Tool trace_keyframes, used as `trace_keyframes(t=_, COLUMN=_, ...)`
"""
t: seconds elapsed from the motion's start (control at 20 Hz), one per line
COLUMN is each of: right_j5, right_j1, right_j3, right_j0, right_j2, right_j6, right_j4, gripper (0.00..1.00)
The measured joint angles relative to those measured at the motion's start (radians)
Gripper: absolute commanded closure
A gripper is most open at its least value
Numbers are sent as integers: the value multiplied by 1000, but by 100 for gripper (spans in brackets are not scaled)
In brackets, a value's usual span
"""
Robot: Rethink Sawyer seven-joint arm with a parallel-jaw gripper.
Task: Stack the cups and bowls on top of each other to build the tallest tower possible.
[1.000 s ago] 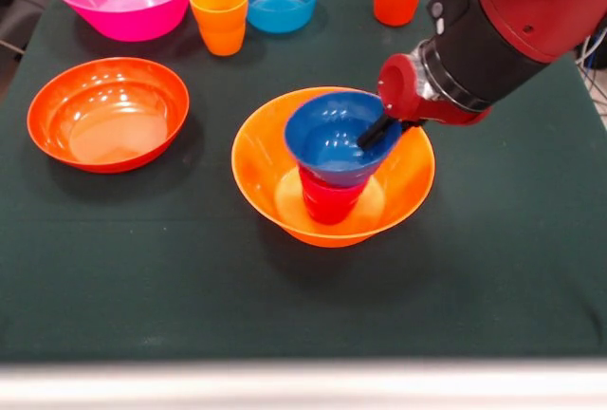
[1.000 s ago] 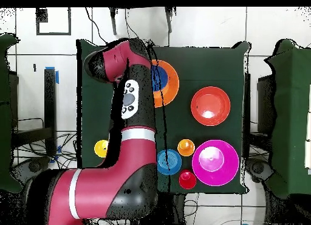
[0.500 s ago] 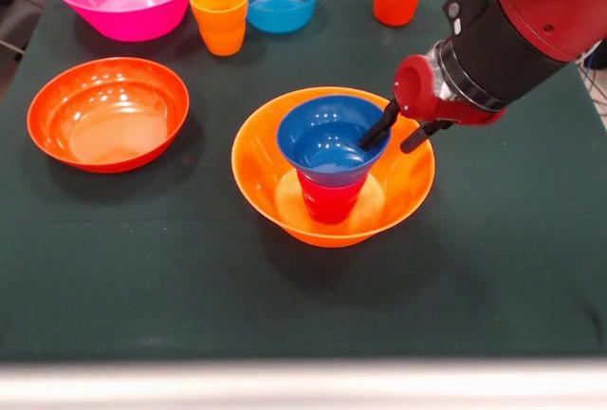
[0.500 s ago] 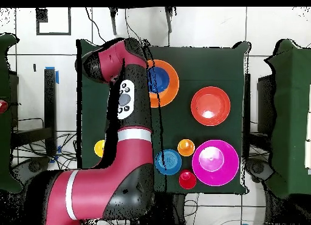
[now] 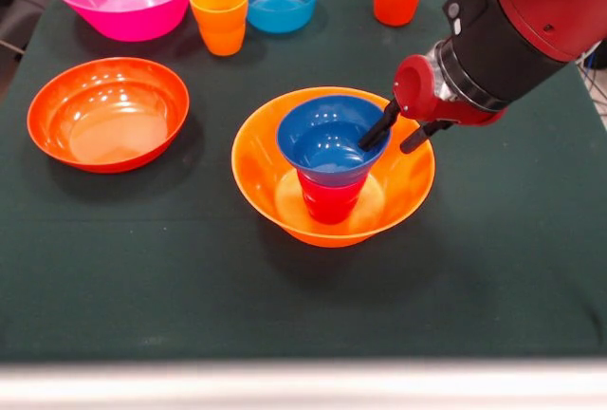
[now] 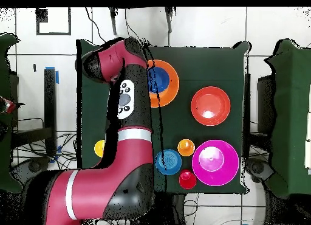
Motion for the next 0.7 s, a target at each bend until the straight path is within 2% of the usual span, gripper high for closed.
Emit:
trace_keyframes(t=0.4, right_j5=13, right_j1=0, right_j3=0, right_j0=3, right_j2=-19, right_j6=0, right_j4=0, gripper=0)
trace_keyframes(t=0.7, right_j5=113, right_j1=-14, right_j3=0, right_j0=22, right_j2=-76, right_j6=0, right_j4=0, gripper=0)
